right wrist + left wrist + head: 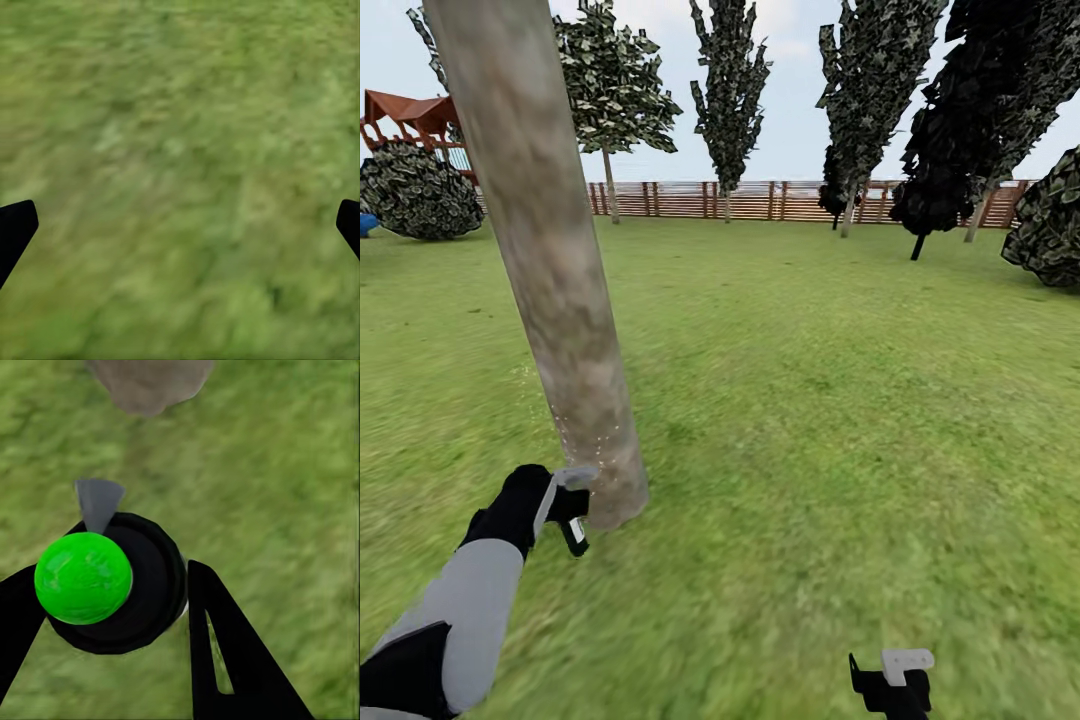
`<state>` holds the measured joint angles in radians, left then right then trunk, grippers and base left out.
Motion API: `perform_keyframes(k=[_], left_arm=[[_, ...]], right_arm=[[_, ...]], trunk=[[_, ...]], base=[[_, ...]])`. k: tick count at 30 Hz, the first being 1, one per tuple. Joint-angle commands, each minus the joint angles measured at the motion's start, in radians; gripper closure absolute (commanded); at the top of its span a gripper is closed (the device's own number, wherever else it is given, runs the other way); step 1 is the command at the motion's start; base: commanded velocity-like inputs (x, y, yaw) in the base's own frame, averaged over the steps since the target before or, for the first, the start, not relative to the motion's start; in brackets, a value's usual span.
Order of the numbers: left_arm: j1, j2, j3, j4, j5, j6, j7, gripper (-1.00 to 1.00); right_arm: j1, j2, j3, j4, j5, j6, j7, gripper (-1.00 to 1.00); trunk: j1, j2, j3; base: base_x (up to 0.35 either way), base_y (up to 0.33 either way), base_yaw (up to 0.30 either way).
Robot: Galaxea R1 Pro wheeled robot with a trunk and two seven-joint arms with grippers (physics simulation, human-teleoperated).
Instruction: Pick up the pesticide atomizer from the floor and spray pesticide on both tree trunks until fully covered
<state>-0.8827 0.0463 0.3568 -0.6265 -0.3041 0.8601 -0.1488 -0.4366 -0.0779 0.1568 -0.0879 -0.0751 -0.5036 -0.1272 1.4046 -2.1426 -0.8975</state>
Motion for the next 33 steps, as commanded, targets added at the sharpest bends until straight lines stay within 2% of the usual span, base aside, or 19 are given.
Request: perform_keyframes(k=[1,3,6,7,8,9,11,12,16,18,23,27,33], left_arm=[[-0.009,-0.003,-0.001,-0.002,-0.015,0.007,-0.015,1.0],[-0.039,-0.014,-0.064,-0.001,-0.017,0.029,-0.023,1.0],[-0.051,0.006,-0.088,-0.002,-0.018,0.077,-0.025,1.0],[-0.055,0.033,-0.089,-0.002,-0.017,0.085,-0.026,1.0],[-0.056,0.08,-0.087,0.002,-0.016,0.09,-0.035,1.0],[-0.055,0.109,-0.089,0.004,-0.016,0.091,-0.052,1.0],[-0.051,0.123,-0.092,0.001,-0.018,0.093,-0.075,1.0],[-0.052,0.123,-0.093,0.0,-0.018,0.093,-0.084,1.0],[-0.067,0.062,-0.102,-0.003,-0.018,0.094,-0.094,1.0],[-0.092,0.049,-0.104,-0.002,-0.018,0.097,-0.095,1.0],[-0.134,0.06,-0.105,-0.002,-0.02,0.124,-0.095,1.0],[-0.137,0.061,-0.105,-0.004,-0.021,0.125,-0.095,1.0],[-0.136,0.061,-0.105,-0.004,-0.022,0.125,-0.094,1.0]], right_arm=[[-0.001,0.0,0.009,0.001,-0.008,-0.003,-0.003,-1.0],[-0.001,0.0,0.009,0.001,-0.008,-0.003,-0.003,-1.0],[-0.001,0.0,0.009,0.001,-0.008,-0.003,-0.003,-1.0],[-0.001,0.0,0.009,0.001,-0.008,-0.003,-0.003,-1.0],[-0.001,0.0,0.009,0.001,-0.008,-0.003,-0.003,-1.0],[-0.001,0.0,0.009,0.001,-0.008,-0.003,-0.003,-1.0],[-0.001,0.0,0.009,0.001,-0.008,-0.003,-0.003,-1.0],[-0.001,0.0,0.009,0.001,-0.008,-0.003,-0.003,-1.0],[-0.001,0.0,0.009,0.0,-0.008,-0.003,-0.003,-1.0],[-0.001,0.0,0.009,0.0,-0.008,-0.003,-0.003,-1.0],[-0.001,0.0,0.009,-0.001,-0.008,-0.003,-0.003,-1.0],[-0.001,0.0,0.009,-0.001,-0.008,-0.003,-0.003,-1.0],[-0.001,0.0,0.009,0.0,-0.008,-0.003,-0.003,-1.0]], trunk=[[0.0,0.0,-0.001],[0.0,0.0,-0.001],[0.0,0.0,-0.001],[0.0,0.0,-0.001],[0.0,0.0,-0.001],[0.0,0.0,-0.001],[0.0,0.0,-0.001],[0.0,0.0,-0.001],[0.0,0.0,-0.001],[0.0,0.0,-0.001],[0.0,0.0,-0.001],[0.0,0.0,-0.001],[0.0,0.0,-0.001]], base=[[0.0,0.0,0.004],[0.0,0.0,0.001],[0.0,0.0,0.0],[0.0,0.0,0.0],[0.0,0.0,0.0],[0.0,0.0,0.0],[0.0,0.0,0.0],[0.0,0.0,0.0],[0.0,0.0,0.0],[0.0,0.0,0.0],[0.0,0.0,0.183],[0.011,-0.018,0.16],[0.127,-0.222,0.007]])
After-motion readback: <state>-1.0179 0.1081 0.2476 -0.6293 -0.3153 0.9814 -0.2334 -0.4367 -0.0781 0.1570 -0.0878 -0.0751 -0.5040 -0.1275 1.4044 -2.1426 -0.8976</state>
